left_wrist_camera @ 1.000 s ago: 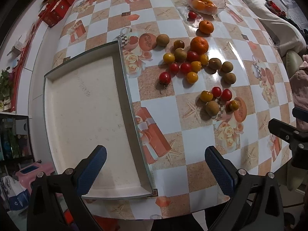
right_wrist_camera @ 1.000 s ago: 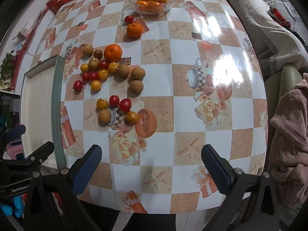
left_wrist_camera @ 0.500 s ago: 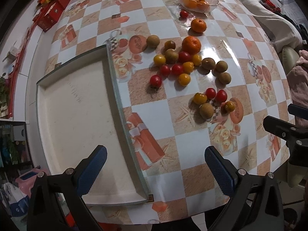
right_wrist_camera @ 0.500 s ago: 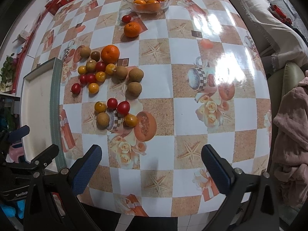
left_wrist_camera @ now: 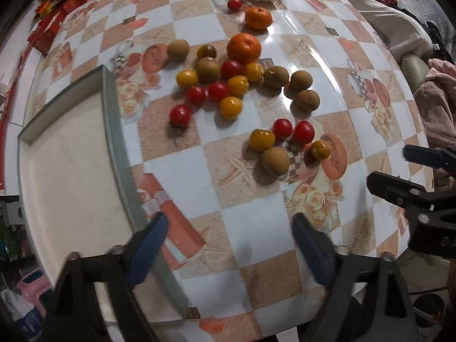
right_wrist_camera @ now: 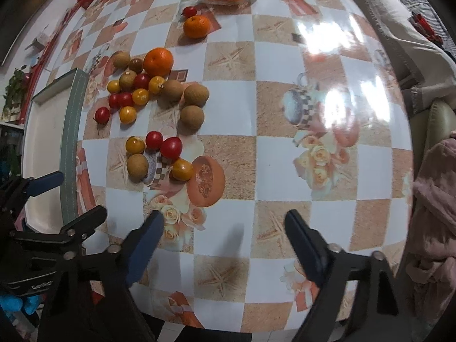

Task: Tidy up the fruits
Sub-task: 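Move both tools toward the fruit pile, then grasp a yellow tomato with the right tool while the left tool reaches a brown fruit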

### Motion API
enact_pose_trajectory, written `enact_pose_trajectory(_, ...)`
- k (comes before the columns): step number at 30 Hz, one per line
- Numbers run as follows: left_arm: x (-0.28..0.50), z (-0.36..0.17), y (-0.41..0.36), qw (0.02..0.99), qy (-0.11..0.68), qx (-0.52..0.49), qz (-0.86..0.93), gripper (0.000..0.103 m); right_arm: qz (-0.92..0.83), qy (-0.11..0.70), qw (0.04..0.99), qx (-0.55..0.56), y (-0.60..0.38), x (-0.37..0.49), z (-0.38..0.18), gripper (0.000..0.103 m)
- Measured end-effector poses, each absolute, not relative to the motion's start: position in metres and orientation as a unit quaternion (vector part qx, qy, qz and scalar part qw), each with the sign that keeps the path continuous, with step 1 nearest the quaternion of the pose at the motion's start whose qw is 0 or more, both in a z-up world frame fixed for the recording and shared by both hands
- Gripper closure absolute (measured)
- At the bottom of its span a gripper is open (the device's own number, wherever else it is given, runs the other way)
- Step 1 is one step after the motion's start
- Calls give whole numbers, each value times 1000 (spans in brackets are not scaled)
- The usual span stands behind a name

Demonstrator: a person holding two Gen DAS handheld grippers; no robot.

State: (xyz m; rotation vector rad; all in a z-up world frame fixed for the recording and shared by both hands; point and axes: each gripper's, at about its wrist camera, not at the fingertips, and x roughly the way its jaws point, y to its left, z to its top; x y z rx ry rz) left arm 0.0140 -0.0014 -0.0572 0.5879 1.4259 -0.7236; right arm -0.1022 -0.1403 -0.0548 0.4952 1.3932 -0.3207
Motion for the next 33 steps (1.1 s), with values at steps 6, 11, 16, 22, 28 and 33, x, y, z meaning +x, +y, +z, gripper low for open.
enact_pose_trajectory(6, 12, -76, -1, 654, 638, 255, -317, 28, -109, 633, 732, 229, -137, -92, -76, 41)
enact_pose_trajectory(11, 13, -76, 0, 660, 634, 246, -320, 28, -96, 624, 743, 225, -135, -80, -88, 43)
enact_pose_trajectory(16, 13, -85, -5, 661, 635, 247, -316, 28, -88, 617, 753, 212, -135, -71, -94, 49)
enact_pose_trajectory(22, 9, -93, -16, 663, 630, 254, -315, 28, -57, 609, 766, 200, -128, -50, -95, 80)
enact_pose_trajectory(28, 10, -96, -37, 666, 632, 247, -310, 28, -69, 598, 772, 206, -127, -56, -88, 80)
enact_pose_trajectory(33, 15, -105, -58, 669, 640, 242, -292, 33, -80, 603, 762, 223, -139, -61, -95, 80)
